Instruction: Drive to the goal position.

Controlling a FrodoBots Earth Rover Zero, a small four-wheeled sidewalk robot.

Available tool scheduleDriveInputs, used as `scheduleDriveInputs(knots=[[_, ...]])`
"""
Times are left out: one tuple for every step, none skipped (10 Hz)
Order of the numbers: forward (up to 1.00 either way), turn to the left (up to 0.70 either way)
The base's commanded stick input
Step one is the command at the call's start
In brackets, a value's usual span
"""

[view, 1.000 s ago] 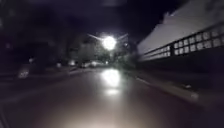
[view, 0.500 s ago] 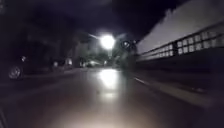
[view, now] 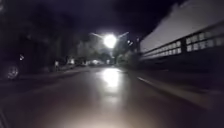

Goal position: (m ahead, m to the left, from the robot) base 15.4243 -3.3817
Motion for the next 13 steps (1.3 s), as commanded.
scheduleDriveInputs(knots=[[0.7,0.0],[0.7,0.0],[0.7,0.0],[0.7,-0.16],[0.7,-0.35],[0.7,-0.35],[0.7,-0.35],[0.7,-0.35],[0.7,-0.35],[0.7,-0.35],[0.7,-0.35],[0.7,-0.35],[0.7,-0.35]])
